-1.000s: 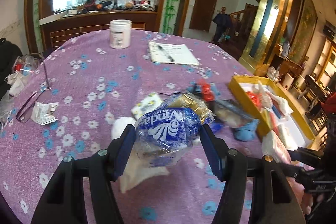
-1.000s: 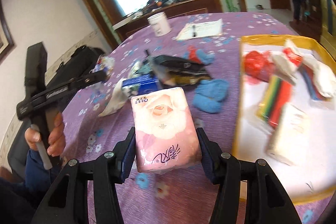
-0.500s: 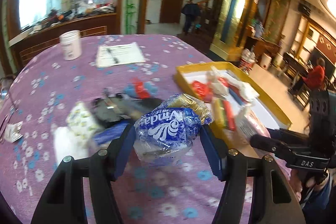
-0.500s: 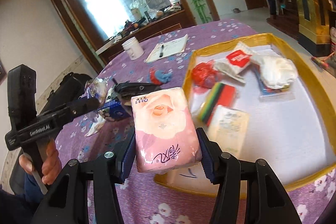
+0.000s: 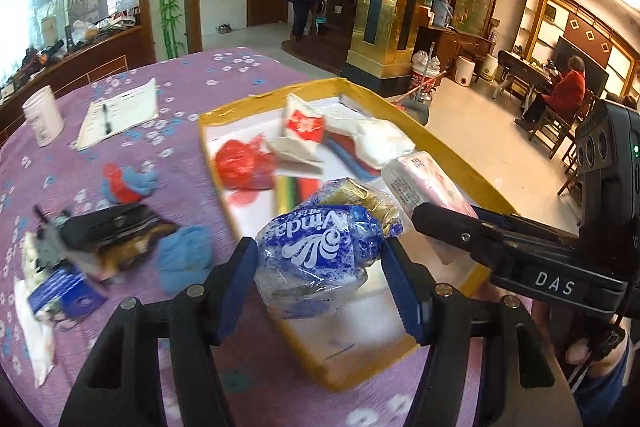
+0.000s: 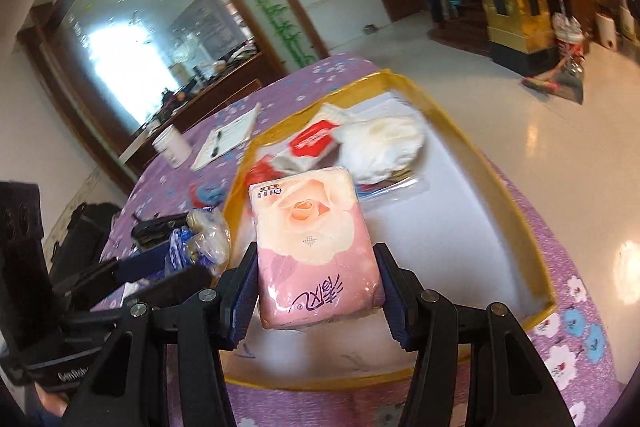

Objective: Organize soft objects
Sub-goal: 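Lift the Vinda bag and pink tissue pack and carry them to the box, then lower the Vinda bag and pink tissue pack into the box, open both tools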

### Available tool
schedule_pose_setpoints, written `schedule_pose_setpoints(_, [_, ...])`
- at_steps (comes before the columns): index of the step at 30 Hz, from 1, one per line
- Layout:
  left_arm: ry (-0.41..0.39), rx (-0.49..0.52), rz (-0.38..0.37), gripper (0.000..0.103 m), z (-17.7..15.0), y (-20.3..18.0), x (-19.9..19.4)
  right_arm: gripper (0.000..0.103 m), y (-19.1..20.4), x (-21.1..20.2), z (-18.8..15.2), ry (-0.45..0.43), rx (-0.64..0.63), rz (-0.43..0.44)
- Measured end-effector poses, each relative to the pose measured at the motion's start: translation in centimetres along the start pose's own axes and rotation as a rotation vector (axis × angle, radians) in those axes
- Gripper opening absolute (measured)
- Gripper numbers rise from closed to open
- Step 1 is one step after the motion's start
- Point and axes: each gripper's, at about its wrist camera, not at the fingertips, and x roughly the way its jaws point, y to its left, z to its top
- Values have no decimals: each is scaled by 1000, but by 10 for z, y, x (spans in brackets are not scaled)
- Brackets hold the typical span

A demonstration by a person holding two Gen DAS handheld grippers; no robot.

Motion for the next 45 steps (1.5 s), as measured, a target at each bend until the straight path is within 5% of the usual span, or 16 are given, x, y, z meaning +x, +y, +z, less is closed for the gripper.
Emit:
schedule_pose_setpoints(13, [27,-7,24,63,5,-19,48,59,-17,13,19,38,4,-114])
schedule_pose_setpoints(26, [-27,137,122,64,-12,-39,48,60,-12,31,16,64,-35,-217])
schedule_pose_setpoints(45, [-44,181,159,64,-15,-43,48,61,-5,39,12,76,-110,-299])
